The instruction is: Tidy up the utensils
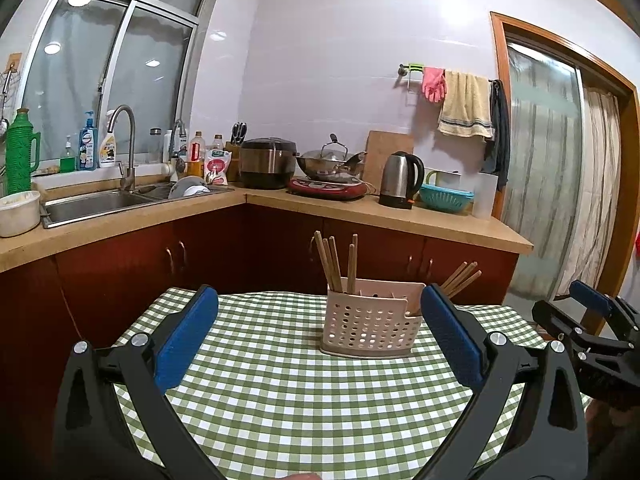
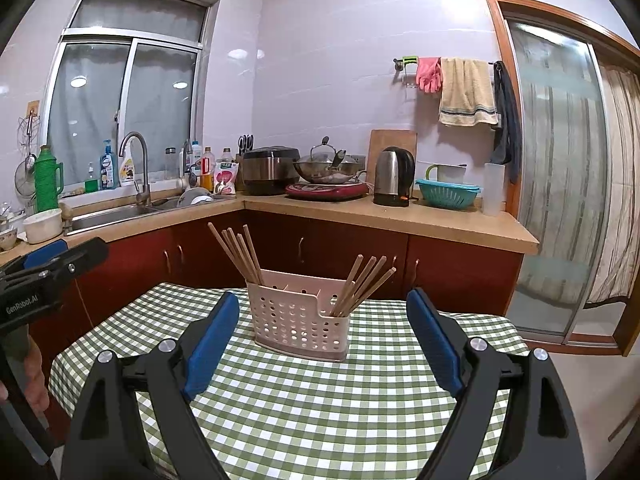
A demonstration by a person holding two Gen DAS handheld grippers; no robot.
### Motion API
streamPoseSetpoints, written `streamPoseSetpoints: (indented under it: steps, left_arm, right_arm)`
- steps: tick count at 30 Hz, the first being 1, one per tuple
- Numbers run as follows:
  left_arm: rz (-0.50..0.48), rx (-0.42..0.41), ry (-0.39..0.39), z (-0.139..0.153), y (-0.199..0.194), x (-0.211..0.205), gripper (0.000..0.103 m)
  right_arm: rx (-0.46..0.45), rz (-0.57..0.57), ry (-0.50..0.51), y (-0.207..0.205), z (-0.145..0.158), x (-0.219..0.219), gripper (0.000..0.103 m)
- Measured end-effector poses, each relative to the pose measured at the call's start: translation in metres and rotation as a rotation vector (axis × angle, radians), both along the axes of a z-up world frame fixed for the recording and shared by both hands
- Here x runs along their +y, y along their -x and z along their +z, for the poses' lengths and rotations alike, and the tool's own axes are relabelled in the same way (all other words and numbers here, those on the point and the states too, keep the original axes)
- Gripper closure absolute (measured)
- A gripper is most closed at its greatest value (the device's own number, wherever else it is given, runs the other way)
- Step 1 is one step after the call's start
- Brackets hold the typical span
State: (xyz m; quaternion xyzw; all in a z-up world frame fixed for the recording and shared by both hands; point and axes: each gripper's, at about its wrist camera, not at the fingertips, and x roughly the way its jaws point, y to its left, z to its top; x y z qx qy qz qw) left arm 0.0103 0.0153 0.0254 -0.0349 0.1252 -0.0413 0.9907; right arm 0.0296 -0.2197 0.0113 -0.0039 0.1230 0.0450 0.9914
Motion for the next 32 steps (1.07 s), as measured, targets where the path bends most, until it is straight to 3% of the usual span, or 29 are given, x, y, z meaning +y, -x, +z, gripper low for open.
streamPoseSetpoints:
  steps: [6,18,23,29,32]
  left_arm:
    - [-0.018,0.017,0.024,-0.001,-0.004,0.005,0.004]
    - [0.017,-0.006,-0.019,-0.003,-0.01,0.004,0.004]
    - [0.019,0.025,-0.019,-0.009,-0.022,0.003,0.004]
    - [0.019,0.101,-0.053,-0.042,-0.057,0.003,0.004]
    - [0.057,0.2,-0.067,-0.077,-0.09,0.011,0.004]
  right_arm:
    - [0.008,0.003,0.001,-0.003,-0.007,0.003,0.02]
    - [0.024,-0.002,0.0,-0.009,-0.014,-0.001,0.02]
    - [0.043,-0.007,0.001,-0.016,-0.021,-0.006,0.02]
    - [0.082,-0.063,-0.02,-0.042,-0.043,-0.036,0.017]
    - [0.143,-0.138,-0.025,-0.079,-0.078,-0.071,0.017]
